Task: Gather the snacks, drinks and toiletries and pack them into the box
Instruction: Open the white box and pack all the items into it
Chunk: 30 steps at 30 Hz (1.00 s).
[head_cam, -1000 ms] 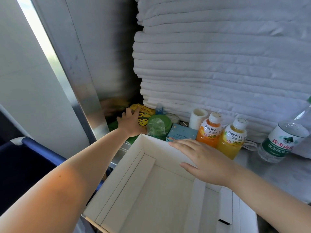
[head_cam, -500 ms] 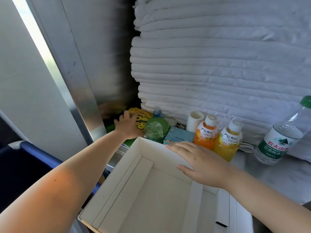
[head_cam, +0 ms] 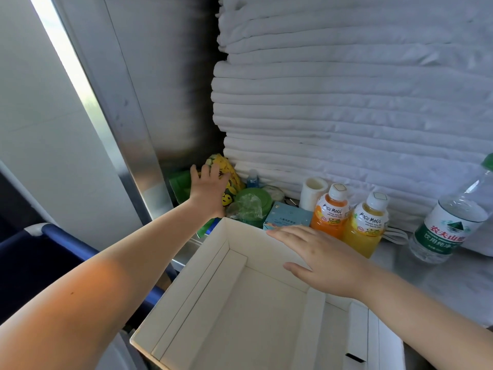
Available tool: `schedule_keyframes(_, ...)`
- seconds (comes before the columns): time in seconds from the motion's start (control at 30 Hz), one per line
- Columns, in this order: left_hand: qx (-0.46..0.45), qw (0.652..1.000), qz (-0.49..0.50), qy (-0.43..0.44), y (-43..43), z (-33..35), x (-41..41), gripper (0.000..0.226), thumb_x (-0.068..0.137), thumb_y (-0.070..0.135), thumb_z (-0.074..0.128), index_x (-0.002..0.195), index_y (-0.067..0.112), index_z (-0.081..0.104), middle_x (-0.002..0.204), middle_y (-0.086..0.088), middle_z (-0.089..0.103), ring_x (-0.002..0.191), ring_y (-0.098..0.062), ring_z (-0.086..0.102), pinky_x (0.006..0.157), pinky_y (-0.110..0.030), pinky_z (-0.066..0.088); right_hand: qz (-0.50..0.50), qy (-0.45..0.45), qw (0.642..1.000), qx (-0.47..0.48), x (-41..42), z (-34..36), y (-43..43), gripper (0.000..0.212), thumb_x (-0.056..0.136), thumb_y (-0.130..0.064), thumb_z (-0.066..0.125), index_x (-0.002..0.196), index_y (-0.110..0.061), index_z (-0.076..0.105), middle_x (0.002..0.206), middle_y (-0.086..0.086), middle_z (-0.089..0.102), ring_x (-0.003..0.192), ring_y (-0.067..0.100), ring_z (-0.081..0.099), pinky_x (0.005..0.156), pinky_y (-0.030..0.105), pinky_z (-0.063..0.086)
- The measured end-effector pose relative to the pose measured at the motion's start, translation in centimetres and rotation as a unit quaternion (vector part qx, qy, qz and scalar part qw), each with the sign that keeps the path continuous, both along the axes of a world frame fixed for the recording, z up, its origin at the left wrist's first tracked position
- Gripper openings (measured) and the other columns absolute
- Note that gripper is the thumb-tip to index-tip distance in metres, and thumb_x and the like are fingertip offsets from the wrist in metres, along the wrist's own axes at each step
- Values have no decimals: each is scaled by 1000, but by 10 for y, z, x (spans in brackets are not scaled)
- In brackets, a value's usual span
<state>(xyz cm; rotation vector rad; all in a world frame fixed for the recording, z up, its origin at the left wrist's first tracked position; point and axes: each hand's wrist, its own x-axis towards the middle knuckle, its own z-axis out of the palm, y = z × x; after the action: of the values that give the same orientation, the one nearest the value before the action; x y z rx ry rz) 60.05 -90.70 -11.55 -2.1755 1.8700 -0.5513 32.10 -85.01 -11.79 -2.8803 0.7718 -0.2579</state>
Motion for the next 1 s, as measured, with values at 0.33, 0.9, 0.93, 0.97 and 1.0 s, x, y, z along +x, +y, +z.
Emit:
schedule_keyframes(0.33, -81, 996, -15, -45, 24, 25, -12, 97, 66, 42, 74, 144, 22, 19, 138, -12, 25, 131, -33, 23, 112, -53, 11, -1, -4, 1000, 2, -1, -1, -1, 61, 94, -44, 45, 146, -41, 13, 147, -21, 26, 131, -9, 16, 99, 2, 7)
schedule_keyframes(0.9, -339, 911, -150, 180, 117, 68, -78, 91, 59, 53, 71, 139, 22, 42, 125, -13, 45, 118, -34, 38, 103, -49, 25, -61, -242, 960, -127, -6, 28, 12, 52, 94, -26, 47, 142, -12, 34, 150, 2, 30, 138, 10, 26, 111, 23, 25)
schedule_keyframes(0.93, -312, 915, -147, 211, 125, 65, -82, 94, 58, 56, 71, 141, 24, 39, 127, -11, 42, 120, -32, 35, 105, -47, 23, -65, -269, 952, -135, -8, 29, 13, 50, 93, -19, 47, 141, -10, 35, 150, 4, 30, 140, 12, 25, 112, 25, 25)
schedule_keyframes(0.97, -282, 918, -142, 239, 133, 61, -86, 98, 57, 60, 70, 142, 26, 36, 129, -9, 38, 122, -29, 32, 106, -45, 20, -67, -286, 945, -141, -10, 30, 14, 51, 90, -12, 47, 140, -9, 36, 150, 5, 29, 140, 14, 24, 112, 28, 26)
schedule_keyframes(1.0, -254, 921, -137, 262, 141, 57, -89, 100, 57, 63, 69, 143, 29, 32, 131, -6, 34, 123, -27, 28, 107, -44, 19, -66, -292, 943, -149, -13, 32, 16, 54, 87, -5, 48, 140, -8, 36, 150, 7, 29, 141, 16, 24, 112, 32, 27)
